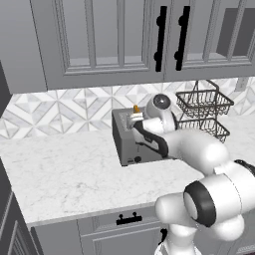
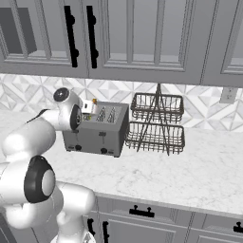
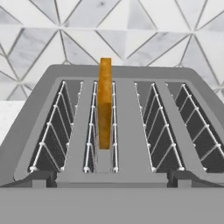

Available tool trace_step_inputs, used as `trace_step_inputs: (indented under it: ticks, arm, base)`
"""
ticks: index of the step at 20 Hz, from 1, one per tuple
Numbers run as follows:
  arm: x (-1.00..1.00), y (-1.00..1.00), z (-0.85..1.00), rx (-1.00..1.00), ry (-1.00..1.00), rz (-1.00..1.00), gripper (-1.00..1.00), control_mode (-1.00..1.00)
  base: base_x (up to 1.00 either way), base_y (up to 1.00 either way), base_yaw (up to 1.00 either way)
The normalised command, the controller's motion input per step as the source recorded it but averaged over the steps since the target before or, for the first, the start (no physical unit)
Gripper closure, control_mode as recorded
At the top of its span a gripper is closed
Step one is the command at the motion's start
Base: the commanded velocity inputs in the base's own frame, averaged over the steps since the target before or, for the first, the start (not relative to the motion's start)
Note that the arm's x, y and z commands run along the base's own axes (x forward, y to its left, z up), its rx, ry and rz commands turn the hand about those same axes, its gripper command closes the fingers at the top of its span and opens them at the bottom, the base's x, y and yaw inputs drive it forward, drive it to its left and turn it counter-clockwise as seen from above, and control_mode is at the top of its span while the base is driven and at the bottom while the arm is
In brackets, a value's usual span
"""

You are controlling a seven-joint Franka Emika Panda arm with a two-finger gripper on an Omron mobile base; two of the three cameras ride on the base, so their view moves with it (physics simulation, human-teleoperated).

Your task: Start the toaster. Once the lever pops up, take the bread to the plate on the dining counter.

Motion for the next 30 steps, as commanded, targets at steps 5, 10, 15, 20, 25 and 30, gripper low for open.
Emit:
trace_step_inputs:
  ticks: [5,10,15,20,25,30]
  arm:
    - [0.42,0.00,-0.25,0.00,0.00,-0.03,-1.00,-1.00]
    - [0.42,0.00,-0.08,0.00,0.00,-0.04,-1.00,-1.00]
    - [0.36,0.00,-0.01,0.00,0.00,-0.03,-1.00,-1.00]
    - [0.28,0.00,-0.09,0.02,0.00,-0.01,-1.00,-1.00]
    - [0.21,0.00,-0.17,0.04,0.00,0.00,-1.00,-1.00]
    - [0.09,0.00,-0.05,0.02,-0.13,0.00,-1.00,-1.00]
  base:
    - [0.00,0.00,0.00]
    - [0.00,0.00,0.00]
    - [0.00,0.00,0.00]
    - [0.00,0.00,0.00]
    - [0.00,0.00,0.00]
    - [0.00,0.00,0.00]
